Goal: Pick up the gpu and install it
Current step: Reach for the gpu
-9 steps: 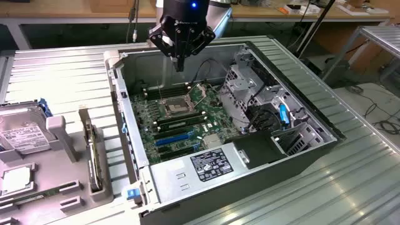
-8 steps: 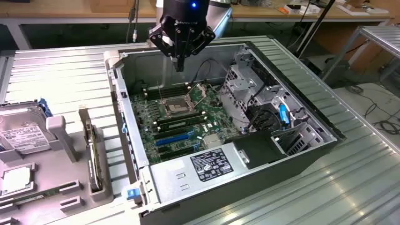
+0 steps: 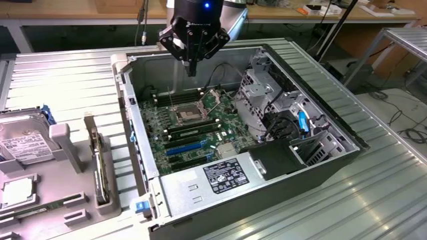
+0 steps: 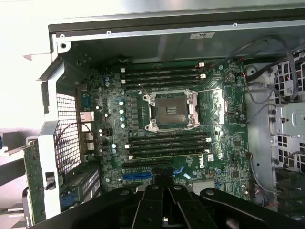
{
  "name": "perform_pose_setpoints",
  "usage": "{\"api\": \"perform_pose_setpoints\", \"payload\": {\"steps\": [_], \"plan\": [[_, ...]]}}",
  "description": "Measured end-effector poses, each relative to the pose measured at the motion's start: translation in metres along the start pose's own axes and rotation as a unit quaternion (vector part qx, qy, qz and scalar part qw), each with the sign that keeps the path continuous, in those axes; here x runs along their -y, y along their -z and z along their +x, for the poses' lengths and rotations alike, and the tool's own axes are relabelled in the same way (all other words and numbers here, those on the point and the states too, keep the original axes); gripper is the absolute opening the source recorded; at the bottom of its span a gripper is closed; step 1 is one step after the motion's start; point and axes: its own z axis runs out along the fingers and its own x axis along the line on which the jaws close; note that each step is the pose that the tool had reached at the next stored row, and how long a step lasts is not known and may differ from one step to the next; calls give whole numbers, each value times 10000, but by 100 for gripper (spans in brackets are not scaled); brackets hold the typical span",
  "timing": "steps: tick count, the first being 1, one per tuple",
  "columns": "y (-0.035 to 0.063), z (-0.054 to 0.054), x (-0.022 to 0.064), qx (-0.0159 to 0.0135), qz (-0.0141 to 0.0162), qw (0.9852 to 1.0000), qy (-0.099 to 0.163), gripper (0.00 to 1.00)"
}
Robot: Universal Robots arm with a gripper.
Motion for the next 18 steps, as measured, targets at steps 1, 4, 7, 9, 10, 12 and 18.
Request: {"api": "perform_pose_setpoints", "payload": {"steps": [1,4,7,9,10,12,18], "plan": [[0,3,0,0,-1,10000,0,11],[0,27,2,0,-1,10000,0,11],[0,71,6,0,0,10000,1,11],[0,131,16,0,0,10000,2,11],[0,159,22,0,0,10000,3,11],[1,207,33,0,0,10000,5,11],[5,449,94,0,0,10000,9,11]]}}
